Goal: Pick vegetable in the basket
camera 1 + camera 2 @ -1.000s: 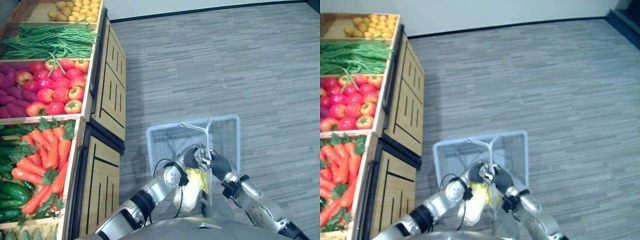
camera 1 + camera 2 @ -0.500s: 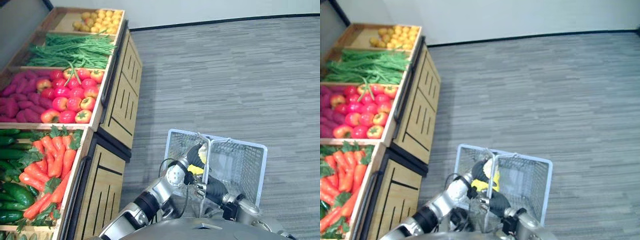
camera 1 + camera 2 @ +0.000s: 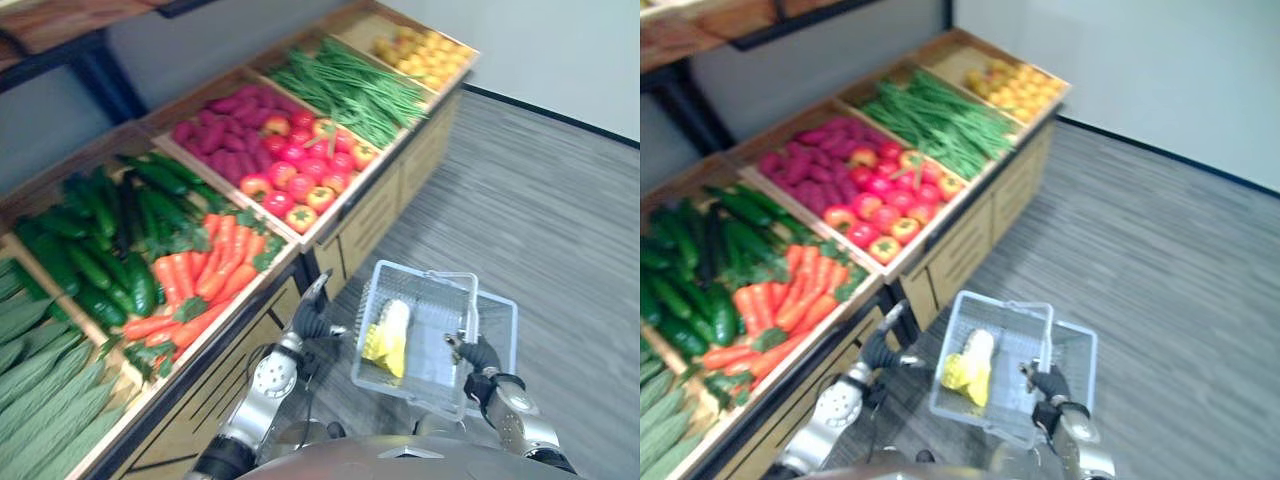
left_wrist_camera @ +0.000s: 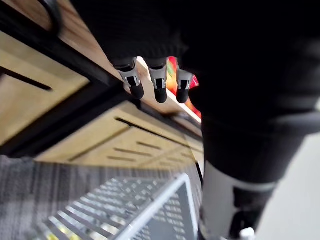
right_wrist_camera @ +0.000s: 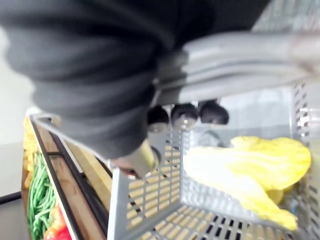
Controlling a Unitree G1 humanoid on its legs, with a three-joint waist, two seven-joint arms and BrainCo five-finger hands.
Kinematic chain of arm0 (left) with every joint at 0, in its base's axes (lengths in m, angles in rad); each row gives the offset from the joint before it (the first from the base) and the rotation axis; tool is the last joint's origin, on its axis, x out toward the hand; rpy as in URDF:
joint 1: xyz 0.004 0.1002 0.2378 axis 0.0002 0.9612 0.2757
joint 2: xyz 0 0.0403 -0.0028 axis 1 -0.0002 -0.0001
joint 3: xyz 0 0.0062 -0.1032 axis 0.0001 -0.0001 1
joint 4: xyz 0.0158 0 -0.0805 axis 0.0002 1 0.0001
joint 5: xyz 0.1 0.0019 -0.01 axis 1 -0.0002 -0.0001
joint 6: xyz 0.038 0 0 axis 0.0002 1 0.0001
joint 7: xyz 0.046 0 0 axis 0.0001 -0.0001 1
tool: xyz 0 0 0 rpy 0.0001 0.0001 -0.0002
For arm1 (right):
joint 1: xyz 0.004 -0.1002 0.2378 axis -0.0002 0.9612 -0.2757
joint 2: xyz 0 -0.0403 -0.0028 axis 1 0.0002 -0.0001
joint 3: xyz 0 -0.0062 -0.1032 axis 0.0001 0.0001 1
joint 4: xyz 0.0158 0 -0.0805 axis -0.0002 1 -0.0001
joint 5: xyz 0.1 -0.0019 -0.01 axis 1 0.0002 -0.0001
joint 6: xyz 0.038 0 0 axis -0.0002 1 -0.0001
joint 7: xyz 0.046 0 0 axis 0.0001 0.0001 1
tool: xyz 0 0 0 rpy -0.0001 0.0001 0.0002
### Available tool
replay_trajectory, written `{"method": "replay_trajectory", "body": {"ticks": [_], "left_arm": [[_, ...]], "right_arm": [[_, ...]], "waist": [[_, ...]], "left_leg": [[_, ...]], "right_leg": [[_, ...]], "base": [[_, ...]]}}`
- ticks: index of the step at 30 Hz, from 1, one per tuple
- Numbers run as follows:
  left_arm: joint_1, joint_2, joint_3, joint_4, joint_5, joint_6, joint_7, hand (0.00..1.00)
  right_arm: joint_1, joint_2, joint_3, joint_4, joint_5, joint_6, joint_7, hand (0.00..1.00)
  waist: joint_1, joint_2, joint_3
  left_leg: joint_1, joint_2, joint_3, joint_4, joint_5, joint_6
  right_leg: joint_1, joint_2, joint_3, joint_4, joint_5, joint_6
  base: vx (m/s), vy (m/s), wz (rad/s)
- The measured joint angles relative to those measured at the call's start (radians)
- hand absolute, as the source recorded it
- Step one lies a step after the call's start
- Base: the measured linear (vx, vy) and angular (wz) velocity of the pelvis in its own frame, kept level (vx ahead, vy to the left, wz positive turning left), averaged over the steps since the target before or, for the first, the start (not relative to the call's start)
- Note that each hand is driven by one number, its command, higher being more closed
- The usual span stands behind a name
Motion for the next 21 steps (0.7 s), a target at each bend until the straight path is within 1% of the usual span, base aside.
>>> {"method": "replay_trajectory", "body": {"ticks": [1,2,3,4,5,6,7,8,9,10,11,12,13,14,15,16,17,18,20,21], "left_arm": [[0.000,0.018,0.028,0.000,0.000,0.000,0.001,0.00],[0.001,0.006,0.077,0.023,0.000,0.011,0.005,0.00],[0.012,0.001,0.091,0.014,0.001,0.016,0.005,0.00],[0.018,0.000,0.119,-0.024,0.003,0.020,0.006,0.00],[0.007,-0.006,0.179,-0.057,0.015,0.019,0.028,0.00],[-0.005,-0.009,0.199,-0.064,0.020,0.019,0.035,0.00],[-0.039,-0.010,0.227,-0.082,0.052,0.020,0.056,0.00],[-0.056,-0.011,0.239,-0.089,0.060,0.020,0.076,0.00],[-0.093,-0.011,0.262,-0.097,0.084,0.026,0.109,0.00],[-0.113,-0.011,0.269,-0.101,0.092,0.034,0.127,0.00],[-0.155,-0.011,0.277,-0.102,0.092,0.048,0.153,0.00],[-0.181,-0.011,0.278,-0.101,0.094,0.057,0.168,0.00],[-0.215,-0.013,0.272,-0.098,0.124,0.072,0.193,0.00],[-0.247,-0.007,0.270,-0.084,0.144,0.076,0.210,0.00],[-0.263,0.002,0.271,-0.074,0.160,0.082,0.219,0.00],[-0.296,0.020,0.271,-0.061,0.173,0.092,0.230,0.00],[-0.318,0.039,0.271,-0.057,0.193,0.101,0.239,0.00],[-0.352,0.066,0.270,-0.051,0.225,0.111,0.242,0.00],[-0.420,0.103,0.250,-0.012,0.255,0.113,0.247,0.00],[-0.496,0.142,0.222,0.026,0.286,0.121,0.250,0.00]], "right_arm": [[0.004,0.016,-0.026,0.016,0.000,-0.004,-0.012,1.00],[0.007,0.028,-0.066,0.071,0.000,-0.006,-0.036,1.00],[0.012,0.028,-0.082,0.084,0.000,-0.005,-0.047,1.00],[0.028,0.023,-0.100,0.082,-0.001,-0.007,-0.065,1.00],[0.039,0.030,-0.101,0.082,-0.023,-0.007,-0.075,1.00],[0.040,0.033,-0.101,0.081,-0.035,-0.007,-0.075,1.00],[0.051,0.044,-0.099,0.072,-0.040,-0.008,-0.075,1.00],[0.061,0.051,-0.099,0.072,-0.041,-0.009,-0.075,1.00],[0.068,0.065,-0.104,0.070,-0.044,-0.012,-0.077,1.00],[0.070,0.070,-0.106,0.067,-0.048,-0.013,-0.078,1.00],[0.073,0.074,-0.115,0.062,-0.060,-0.013,-0.079,1.00],[0.080,0.073,-0.117,0.062,-0.064,-0.014,-0.080,1.00],[0.090,0.072,-0.122,0.064,-0.066,-0.014,-0.087,1.00],[0.092,0.071,-0.124,0.071,-0.066,-0.014,-0.097,1.00],[0.096,0.072,-0.123,0.078,-0.066,-0.014,-0.100,1.00],[0.096,0.076,-0.124,0.087,-0.067,-0.014,-0.102,1.00],[0.095,0.083,-0.128,0.088,-0.068,-0.014,-0.102,1.00],[0.094,0.097,-0.138,0.084,-0.074,-0.014,-0.102,1.00],[0.083,0.105,-0.137,0.082,-0.077,-0.014,-0.102,1.00],[0.068,0.104,-0.129,0.065,-0.077,-0.014,-0.105,1.00]], "waist": [[0.002,-0.026,-0.004],[0.007,-0.029,-0.003],[0.015,-0.014,-0.011],[0.032,0.013,-0.016],[0.038,0.015,-0.017],[0.040,0.017,-0.018],[0.039,0.018,-0.018],[0.037,0.018,-0.018],[0.030,0.011,-0.024],[0.026,0.009,-0.024],[0.022,0.006,-0.022],[0.017,0.004,-0.021],[0.007,0.002,-0.020],[0.001,0.001,-0.021],[-0.003,0.001,-0.026],[-0.020,-0.006,-0.031],[-0.029,-0.011,-0.029],[-0.033,-0.020,-0.022],[-0.033,-0.028,0.002],[-0.038,-0.032,0.019]], "left_leg": [[-0.012,-0.015,-0.038,0.008,-0.012,-0.016],[-0.018,-0.010,-0.108,0.014,-0.013,-0.044],[-0.018,0.010,-0.107,0.012,0.002,-0.062],[-0.014,0.048,-0.107,0.003,0.011,-0.079],[0.003,0.071,-0.112,-0.030,0.047,-0.106],[0.002,0.079,-0.107,-0.040,0.059,-0.107],[0.000,0.095,-0.101,-0.043,0.073,-0.106],[-0.002,0.100,-0.095,-0.043,0.077,-0.102],[-0.019,0.116,-0.019,-0.035,0.076,-0.086],[-0.029,0.123,0.044,-0.022,0.069,-0.071],[-0.037,0.147,0.198,-0.002,0.065,-0.055],[-0.035,0.172,0.307,0.006,0.066,-0.051],[-0.035,0.186,0.388,0.007,0.084,-0.058],[-0.039,0.165,0.369,-0.015,0.119,-0.094],[-0.044,0.152,0.359,-0.032,0.129,-0.096],[-0.046,0.125,0.353,-0.082,0.162,-0.089],[-0.052,0.109,0.344,-0.125,0.191,-0.083],[-0.066,0.098,0.344,-0.163,0.217,-0.078],[-0.073,0.089,0.358,-0.198,0.243,-0.073],[-0.105,0.082,0.368,-0.209,0.257,-0.067]], "right_leg": [[0.004,-0.007,0.061,-0.082,0.016,-0.001],[0.017,-0.001,0.028,-0.077,0.044,-0.010],[0.033,0.011,0.005,-0.089,0.046,-0.018],[0.042,0.029,-0.054,-0.063,0.044,-0.051],[0.058,0.037,-0.110,-0.040,0.037,-0.063],[0.071,0.043,-0.126,-0.042,0.037,-0.063],[0.094,0.048,-0.166,-0.049,0.037,-0.063],[0.108,0.047,-0.187,-0.059,0.037,-0.065],[0.124,0.036,-0.232,-0.081,0.032,-0.077],[0.131,0.028,-0.252,-0.094,0.031,-0.085],[0.141,0.010,-0.282,-0.112,0.032,-0.087],[0.152,-0.003,-0.299,-0.122,0.032,-0.087],[0.172,-0.021,-0.325,-0.136,0.032,-0.085],[0.172,-0.037,-0.329,-0.146,0.039,-0.073],[0.172,-0.044,-0.332,-0.161,0.044,-0.065],[0.166,-0.056,-0.345,-0.197,0.062,-0.052],[0.161,-0.063,-0.356,-0.225,0.082,-0.048],[0.140,-0.067,-0.356,-0.246,0.102,-0.043],[0.115,-0.070,-0.349,-0.250,0.120,-0.038],[0.067,-0.077,-0.338,-0.234,0.127,-0.035]], "base": [[0.11,-0.465,2.10],[0.11,-0.372,1.48],[0.18,-0.393,1.48],[0.20,-0.368,1.21],[0.18,-0.336,1.13],[0.12,-0.288,1.10],[0.05,-0.140,0.86],[0.04,-0.120,1.04],[0.02,-0.055,0.82],[0.02,-0.038,0.92],[0.00,-0.006,0.73],[0.02,0.038,0.84],[0.01,0.113,0.70],[0.01,0.147,0.58],[-0.01,0.168,0.44],[-0.01,0.151,0.39],[-0.02,0.155,0.38],[-0.03,0.113,0.18],[-0.07,0.096,-0.05],[-0.08,0.093,-0.13]]}}
